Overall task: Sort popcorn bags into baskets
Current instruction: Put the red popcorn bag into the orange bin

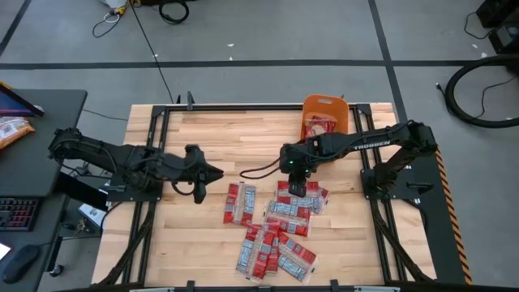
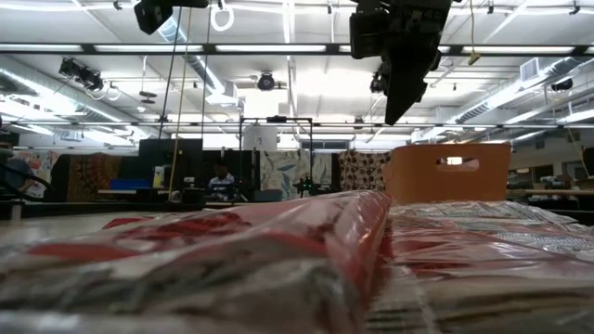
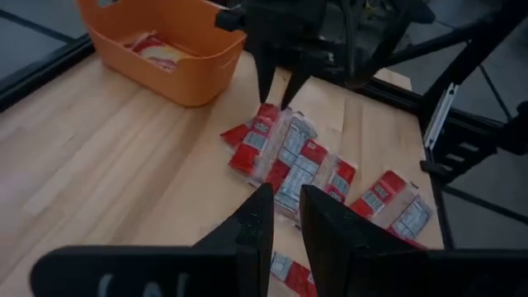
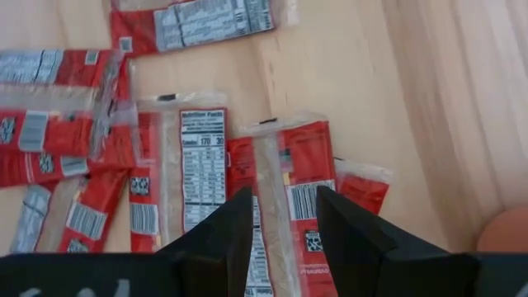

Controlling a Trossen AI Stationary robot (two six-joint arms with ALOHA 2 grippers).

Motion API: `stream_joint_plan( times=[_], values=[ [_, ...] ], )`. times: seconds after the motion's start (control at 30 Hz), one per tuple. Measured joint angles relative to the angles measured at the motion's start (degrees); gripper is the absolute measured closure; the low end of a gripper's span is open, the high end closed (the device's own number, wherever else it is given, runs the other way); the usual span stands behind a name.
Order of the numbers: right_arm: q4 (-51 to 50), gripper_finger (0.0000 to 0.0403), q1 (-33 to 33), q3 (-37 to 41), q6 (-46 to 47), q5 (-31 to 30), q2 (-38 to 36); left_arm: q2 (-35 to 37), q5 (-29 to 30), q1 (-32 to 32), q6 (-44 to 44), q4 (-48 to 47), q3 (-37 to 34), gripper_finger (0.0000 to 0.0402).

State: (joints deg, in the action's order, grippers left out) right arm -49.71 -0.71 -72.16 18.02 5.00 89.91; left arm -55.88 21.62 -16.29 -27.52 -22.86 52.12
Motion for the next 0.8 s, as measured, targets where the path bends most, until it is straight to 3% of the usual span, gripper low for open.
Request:
stream_joint_plan(
  times=[0.53,0.8],
  values=[
    [-6.1,0.0265,-1.2,0.0,17.6,2.2,0.0,0.0,-0.8,-1.1,5.4,0.4,0.0,0.0335],
    [-7.5,0.0263,-0.2,0.0,11.2,1.8,0.0,0.0,-0.9,-1.9,7.0,0.1,0.0,0.0335]
  ],
)
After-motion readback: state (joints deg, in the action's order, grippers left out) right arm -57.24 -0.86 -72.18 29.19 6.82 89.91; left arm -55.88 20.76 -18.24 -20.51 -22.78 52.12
